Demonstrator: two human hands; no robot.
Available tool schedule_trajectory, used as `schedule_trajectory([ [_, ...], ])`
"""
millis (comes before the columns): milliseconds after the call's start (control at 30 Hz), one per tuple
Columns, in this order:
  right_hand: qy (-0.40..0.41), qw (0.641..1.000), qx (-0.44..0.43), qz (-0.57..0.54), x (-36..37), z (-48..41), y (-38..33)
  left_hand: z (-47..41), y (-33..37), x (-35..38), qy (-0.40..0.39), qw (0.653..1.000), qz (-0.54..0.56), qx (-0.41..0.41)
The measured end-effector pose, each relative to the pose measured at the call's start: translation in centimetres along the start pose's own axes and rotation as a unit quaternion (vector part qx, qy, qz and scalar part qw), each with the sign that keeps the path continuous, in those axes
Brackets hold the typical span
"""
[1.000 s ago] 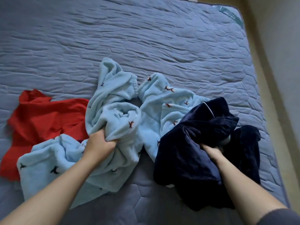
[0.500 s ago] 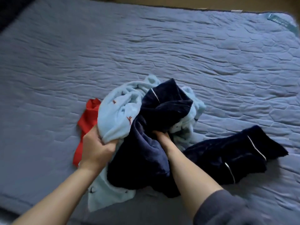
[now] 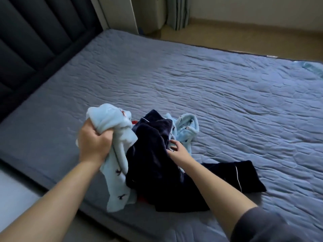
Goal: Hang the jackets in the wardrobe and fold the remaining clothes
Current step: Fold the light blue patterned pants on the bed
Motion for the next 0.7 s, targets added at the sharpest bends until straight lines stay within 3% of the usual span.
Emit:
schedule_trajectory([
  [200,-0.034,0.991,-0.081,0.100,-5.0,8.3,-8.6,0.5,13.4,-3.8,0.011,0.996,0.064,0.058],
  [400,-0.052,0.984,-0.155,0.070,-10.1,19.7,-16.5,8.2,28.5,-5.4,-0.031,0.981,0.116,0.153],
  [567,-0.024,0.971,-0.235,0.025,-17.9,29.4,-20.9,14.4,37.6,-6.6,-0.062,0.968,0.161,0.182],
  [700,-0.035,0.987,-0.144,-0.070,-25.1,34.8,-18.7,19.2,44.5,-8.1,-0.075,0.956,0.192,0.211],
])
Point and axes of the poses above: each hand's wrist, its own z-axis away from the middle knuckle, its own x-axis out of the palm, y = z × x, the point moved 9 cm from there along -z, towards the middle knuckle, and after that the axes turned 6 degrees about y, right-handed, at the moved point
